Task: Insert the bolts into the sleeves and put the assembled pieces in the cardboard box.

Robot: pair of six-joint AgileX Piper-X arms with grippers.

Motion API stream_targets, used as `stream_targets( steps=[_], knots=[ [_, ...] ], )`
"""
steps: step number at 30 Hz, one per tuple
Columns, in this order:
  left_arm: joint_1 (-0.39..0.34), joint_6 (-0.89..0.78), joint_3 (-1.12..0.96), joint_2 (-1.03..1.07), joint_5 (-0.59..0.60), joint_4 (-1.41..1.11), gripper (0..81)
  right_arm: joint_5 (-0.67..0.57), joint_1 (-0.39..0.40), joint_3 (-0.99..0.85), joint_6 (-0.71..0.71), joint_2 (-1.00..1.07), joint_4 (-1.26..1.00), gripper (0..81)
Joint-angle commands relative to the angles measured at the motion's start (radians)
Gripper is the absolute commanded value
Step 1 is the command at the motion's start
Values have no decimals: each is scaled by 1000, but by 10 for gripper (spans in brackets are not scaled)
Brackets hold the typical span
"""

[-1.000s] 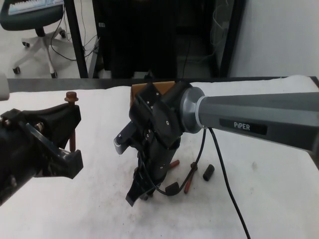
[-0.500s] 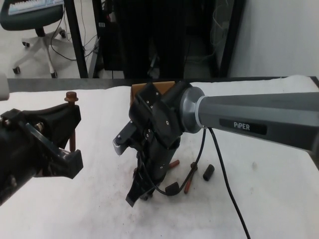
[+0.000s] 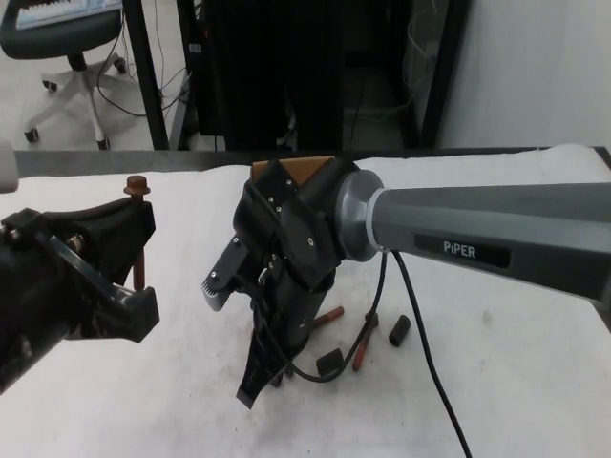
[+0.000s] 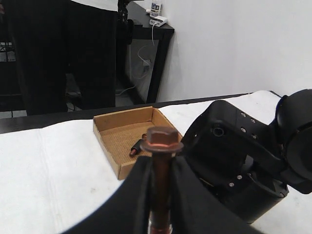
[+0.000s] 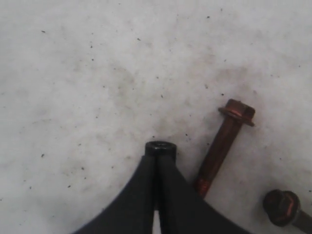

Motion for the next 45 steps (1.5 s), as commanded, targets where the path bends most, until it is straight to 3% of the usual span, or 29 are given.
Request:
stream_targets(
  steps=[1, 7, 9, 14, 16, 20, 45],
  knots=[
    [2, -10, -5, -11, 8, -12, 3, -7, -1, -4, -2, -43, 3, 8],
    [2, -10, -5, -11, 8, -12, 3, -2, -13, -13, -30, -68, 46, 1],
    [2, -10, -5, -11, 8, -12, 3, -11, -13, -13, -30, -68, 72, 52],
    [2, -10, -5, -11, 24, -12, 3, -8, -13, -13, -30, -68, 101, 384],
    [2, -10, -5, -11, 24, -12, 3, -3, -13, -13, -30, -63, 97, 429],
    [2, -10, -5, -11, 24, -12, 3, -3, -13, -13, -30, -50, 88, 368],
    [2, -10, -5, -11, 24, -12, 3, -9, 0, -15, -52, 39, 19, 365]
  ],
)
